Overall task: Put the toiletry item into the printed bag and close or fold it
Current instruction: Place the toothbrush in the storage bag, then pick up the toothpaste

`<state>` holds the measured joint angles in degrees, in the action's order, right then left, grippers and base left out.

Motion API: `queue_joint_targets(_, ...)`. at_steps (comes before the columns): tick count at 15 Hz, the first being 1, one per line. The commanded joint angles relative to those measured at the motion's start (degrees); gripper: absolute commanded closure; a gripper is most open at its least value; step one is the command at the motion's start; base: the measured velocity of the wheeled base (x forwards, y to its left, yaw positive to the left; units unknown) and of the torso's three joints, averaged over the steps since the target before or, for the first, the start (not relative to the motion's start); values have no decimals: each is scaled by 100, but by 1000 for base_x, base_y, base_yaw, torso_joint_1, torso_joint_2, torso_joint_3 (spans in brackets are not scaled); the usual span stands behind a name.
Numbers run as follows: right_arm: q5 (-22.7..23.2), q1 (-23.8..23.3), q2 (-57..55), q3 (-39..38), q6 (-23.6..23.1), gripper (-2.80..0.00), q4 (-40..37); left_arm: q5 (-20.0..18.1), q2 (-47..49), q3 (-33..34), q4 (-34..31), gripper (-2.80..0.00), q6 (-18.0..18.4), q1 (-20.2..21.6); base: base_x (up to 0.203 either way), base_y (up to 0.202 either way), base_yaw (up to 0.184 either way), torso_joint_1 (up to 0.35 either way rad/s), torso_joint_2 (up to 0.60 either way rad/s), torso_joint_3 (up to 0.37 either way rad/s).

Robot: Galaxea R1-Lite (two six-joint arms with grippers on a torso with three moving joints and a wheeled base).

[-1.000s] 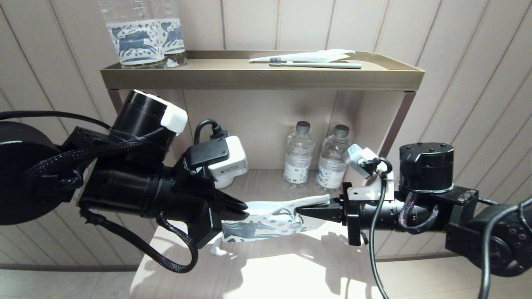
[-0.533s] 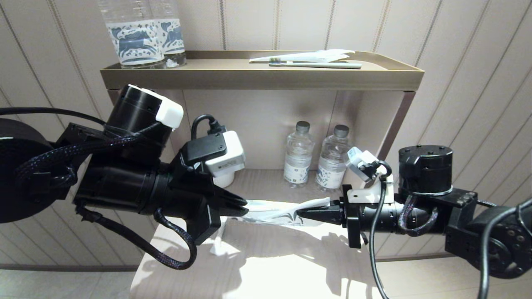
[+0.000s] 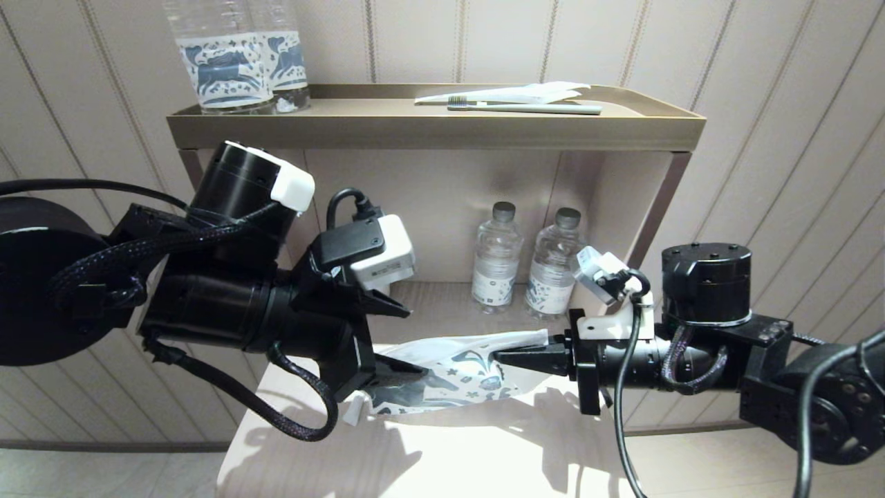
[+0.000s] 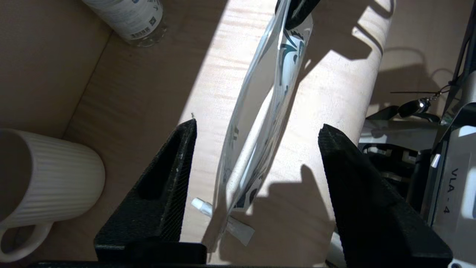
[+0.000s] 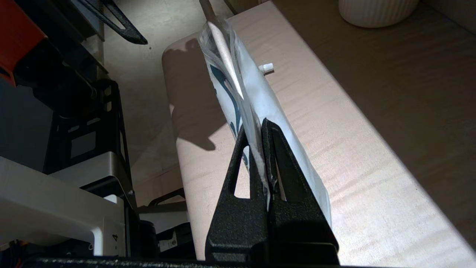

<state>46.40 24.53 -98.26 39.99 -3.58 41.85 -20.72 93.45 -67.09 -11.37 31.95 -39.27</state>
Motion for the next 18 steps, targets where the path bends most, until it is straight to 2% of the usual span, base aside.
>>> queue_joint_targets(1, 31, -1, -1, 9, -2, 0, 25, -11, -89, 57, -18, -280, -17, 7, 0, 0, 0, 0, 0, 0)
queue_joint_targets(4, 35, -1, 43, 1, -2, 0, 25, -17, -583, 551, 17, -280, -424, 234, 0, 0, 0, 0, 0, 0)
queue_joint_targets(7, 36, -9, 69, 9, -2, 0, 25, 37, -1446, 1421, 333, -280, -865, 669, 0, 0, 0, 0, 0, 0)
queue_joint_targets(12, 27, -25, 140, 9, 7, 0, 16, 728, -2597, 2616, 847, -280, -2198, 1372, 0, 0, 0, 0, 0, 0)
queue_joint_targets(14, 18, -45, 151, 9, 24, 0, 16, 911, -2707, 3034, 1244, -280, -2760, 1472, 0, 0, 0, 0, 0, 0)
queue_joint_targets(16, -92, -53, 276, 9, 40, 0, 2, 948, -2705, 3547, 1858, -280, -3007, 1495, 0, 0, 0, 0, 0, 0)
queue_joint_targets(18, -160, -48, 465, 2, 55, 0, -31, 1003, -2646, 3823, 2490, -280, -3509, 1603, 0, 0, 0, 0, 0, 0)
